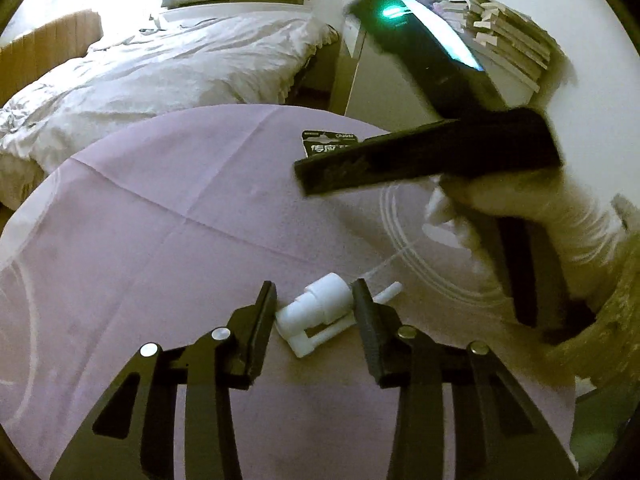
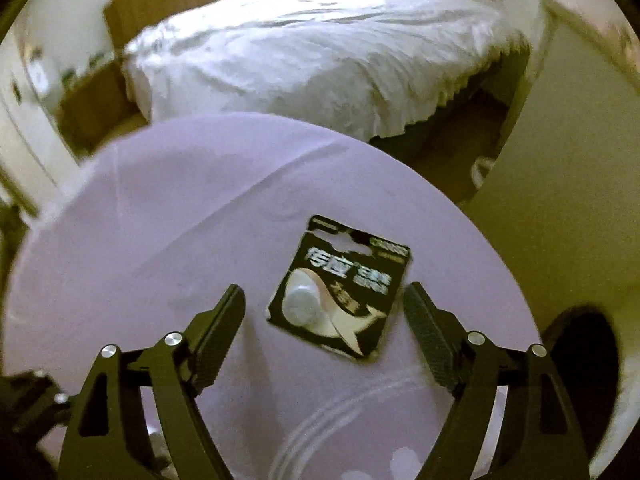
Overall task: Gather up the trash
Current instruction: 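Grasp the white spray nozzle with the left gripper while the right grasps the battery card, then carry both items over the black bin and open both grippers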
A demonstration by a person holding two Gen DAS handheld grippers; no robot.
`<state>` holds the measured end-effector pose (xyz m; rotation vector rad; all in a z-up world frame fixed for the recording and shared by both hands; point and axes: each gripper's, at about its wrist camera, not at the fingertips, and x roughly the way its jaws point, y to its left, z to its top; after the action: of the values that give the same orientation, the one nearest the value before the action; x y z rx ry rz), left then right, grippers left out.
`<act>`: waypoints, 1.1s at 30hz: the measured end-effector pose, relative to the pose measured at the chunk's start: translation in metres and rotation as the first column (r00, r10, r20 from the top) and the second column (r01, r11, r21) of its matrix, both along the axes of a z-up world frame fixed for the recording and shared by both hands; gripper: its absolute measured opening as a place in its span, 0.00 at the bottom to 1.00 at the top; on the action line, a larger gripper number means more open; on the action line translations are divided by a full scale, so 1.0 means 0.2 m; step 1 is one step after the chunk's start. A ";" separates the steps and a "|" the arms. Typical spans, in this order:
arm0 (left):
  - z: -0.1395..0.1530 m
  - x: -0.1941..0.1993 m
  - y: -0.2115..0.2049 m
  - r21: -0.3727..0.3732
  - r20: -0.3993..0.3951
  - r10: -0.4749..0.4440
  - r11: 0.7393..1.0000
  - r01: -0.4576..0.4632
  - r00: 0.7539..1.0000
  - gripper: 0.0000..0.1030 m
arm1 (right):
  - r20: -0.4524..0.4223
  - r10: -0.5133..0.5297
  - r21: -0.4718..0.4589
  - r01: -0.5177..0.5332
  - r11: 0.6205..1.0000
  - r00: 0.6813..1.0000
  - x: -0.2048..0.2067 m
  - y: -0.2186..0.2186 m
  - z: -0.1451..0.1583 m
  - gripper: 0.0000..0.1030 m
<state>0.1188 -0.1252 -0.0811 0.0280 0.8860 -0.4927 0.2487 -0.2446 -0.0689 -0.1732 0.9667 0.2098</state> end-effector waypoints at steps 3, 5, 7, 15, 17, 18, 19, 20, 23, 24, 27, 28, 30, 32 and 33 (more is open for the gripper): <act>0.00 0.00 0.02 -0.019 -0.007 0.006 1.000 -0.006 1.000 0.38 | -0.018 0.006 0.012 -0.005 1.000 1.000 0.04 0.03 0.00 0.61; 0.00 0.01 0.05 -0.037 -0.014 0.016 0.999 -0.017 1.000 0.38 | -0.020 0.005 0.004 -0.005 1.000 1.000 0.06 0.04 0.00 0.61; 0.00 0.00 0.06 -0.043 -0.012 0.019 0.999 -0.019 1.000 0.38 | -0.028 0.005 0.031 -0.004 1.000 1.000 0.07 0.02 0.00 0.60; 0.02 -0.03 0.08 -0.061 0.005 0.013 0.998 -0.013 1.000 0.38 | -0.008 0.003 0.215 -0.001 0.977 1.000 -0.08 -0.15 0.11 0.60; 0.04 -0.04 0.08 -0.064 0.016 0.004 0.998 -0.003 1.000 0.38 | -0.002 -0.005 0.261 0.006 0.965 1.000 -0.13 -0.23 0.16 0.60; 0.07 -0.05 0.06 -0.071 0.025 -0.004 0.997 0.006 1.000 0.38 | 0.001 -0.013 0.282 0.013 0.959 1.000 -0.16 -0.28 0.19 0.60; 0.09 -0.05 0.05 -0.075 0.032 -0.011 0.997 0.013 0.999 0.38 | 0.003 -0.020 0.299 0.018 0.954 1.000 -0.18 -0.32 0.22 0.60; 0.11 -0.06 0.03 -0.079 0.044 -0.023 0.997 0.026 0.999 0.38 | 0.003 -0.030 0.320 0.028 0.947 1.000 -0.21 -0.37 0.25 0.60; 0.19 -0.07 -0.05 -0.087 0.074 -0.058 0.994 0.064 0.996 0.38 | 0.007 -0.076 0.370 0.068 0.927 0.997 -0.30 -0.56 0.33 0.60; 0.20 -0.07 -0.07 -0.087 0.080 -0.068 0.993 0.075 0.994 0.38 | 0.011 -0.092 0.379 0.081 0.922 0.996 -0.34 -0.61 0.35 0.60; 0.27 -0.09 -0.20 -0.092 0.109 -0.121 0.987 0.131 0.987 0.38 | 0.024 -0.161 0.411 0.137 0.901 0.987 -0.45 -0.82 0.42 0.60; 0.29 -0.09 -0.25 -0.094 0.116 -0.145 0.983 0.156 0.983 0.38 | 0.028 -0.181 0.418 0.153 0.896 0.983 -0.48 -0.88 0.44 0.60; 0.32 -0.10 -0.35 -0.091 0.135 -0.187 0.976 0.200 0.973 0.38 | 0.042 -0.231 0.423 0.192 0.885 0.972 -0.54 -1.01 0.47 0.60; 0.36 -0.12 -0.47 -0.098 0.150 -0.233 0.963 0.249 0.961 0.38 | 0.050 -0.272 0.425 0.226 0.877 0.961 -0.58 -1.12 0.49 0.60; 0.37 -0.12 -0.52 -0.105 0.157 -0.253 0.957 0.271 0.955 0.38 | 0.049 -0.301 0.428 0.252 0.868 0.952 -0.61 -1.20 0.49 0.60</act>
<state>0.0941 -0.2291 -0.0076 0.0664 0.7126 -0.7856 0.1263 -0.4838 0.0295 0.3467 0.7999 0.1354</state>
